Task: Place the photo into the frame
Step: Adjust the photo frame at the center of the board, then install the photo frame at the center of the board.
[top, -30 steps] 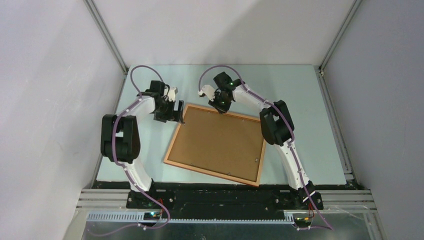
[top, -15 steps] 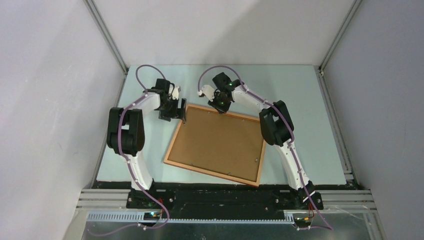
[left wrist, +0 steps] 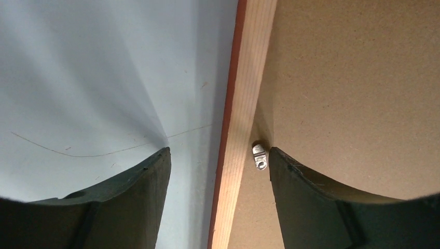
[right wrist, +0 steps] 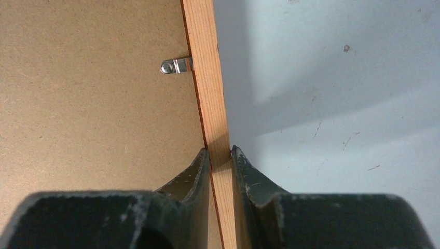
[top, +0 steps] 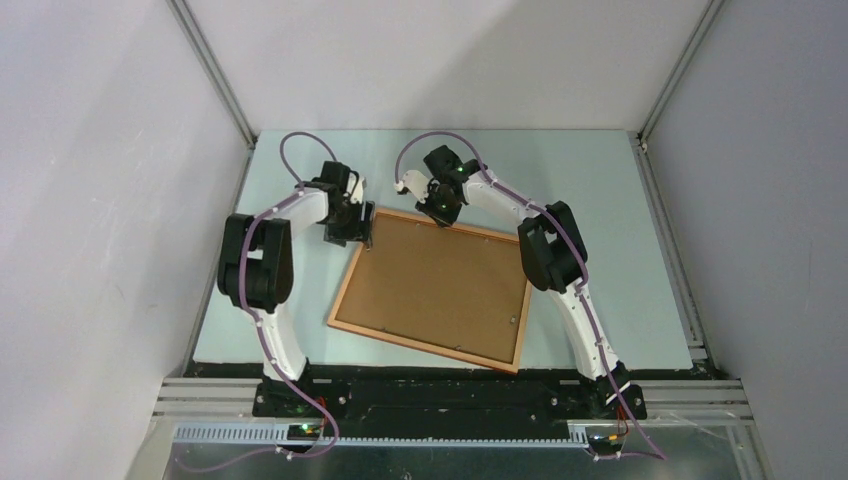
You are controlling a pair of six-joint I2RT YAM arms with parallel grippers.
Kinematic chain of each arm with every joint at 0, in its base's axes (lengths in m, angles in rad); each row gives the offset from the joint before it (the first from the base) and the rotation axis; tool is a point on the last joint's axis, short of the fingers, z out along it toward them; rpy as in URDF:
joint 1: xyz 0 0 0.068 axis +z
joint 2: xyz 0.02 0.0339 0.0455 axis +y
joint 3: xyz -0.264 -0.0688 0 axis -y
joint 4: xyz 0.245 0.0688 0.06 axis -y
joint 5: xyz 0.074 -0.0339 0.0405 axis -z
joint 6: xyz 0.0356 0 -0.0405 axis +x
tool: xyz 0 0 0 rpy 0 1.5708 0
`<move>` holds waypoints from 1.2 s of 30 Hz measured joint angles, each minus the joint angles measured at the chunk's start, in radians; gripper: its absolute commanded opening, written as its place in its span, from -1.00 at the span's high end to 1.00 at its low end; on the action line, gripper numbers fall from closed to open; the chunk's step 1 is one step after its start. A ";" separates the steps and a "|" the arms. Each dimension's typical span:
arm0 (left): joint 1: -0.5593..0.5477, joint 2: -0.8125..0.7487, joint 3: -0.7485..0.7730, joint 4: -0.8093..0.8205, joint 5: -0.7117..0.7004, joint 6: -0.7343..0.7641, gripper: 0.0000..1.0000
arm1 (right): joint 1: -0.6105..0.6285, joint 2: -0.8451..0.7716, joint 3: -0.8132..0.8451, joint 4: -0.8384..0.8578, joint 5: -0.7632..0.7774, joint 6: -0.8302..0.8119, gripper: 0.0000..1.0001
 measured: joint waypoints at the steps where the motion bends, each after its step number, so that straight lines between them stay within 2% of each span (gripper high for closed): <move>1: -0.006 0.000 -0.004 0.002 -0.005 0.000 -0.47 | 0.000 0.000 0.000 0.000 0.001 0.000 0.58; 7: -0.037 0.000 -0.012 0.013 -0.033 -0.008 -0.42 | 0.001 0.000 -0.001 0.001 0.004 0.001 0.58; 17: -0.055 0.000 -0.012 0.019 -0.037 -0.013 -0.09 | 0.001 0.000 -0.002 0.002 0.005 0.001 0.59; 24: -0.058 -0.006 -0.021 0.031 -0.026 -0.016 0.01 | 0.002 0.000 -0.002 0.002 0.008 0.001 0.59; 30: -0.059 -0.013 -0.031 0.042 -0.024 -0.017 -0.01 | 0.004 0.000 -0.002 0.002 0.013 0.001 0.59; 36: -0.055 -0.020 -0.041 0.051 -0.032 -0.017 -0.18 | 0.004 0.000 -0.002 0.002 0.013 0.001 0.60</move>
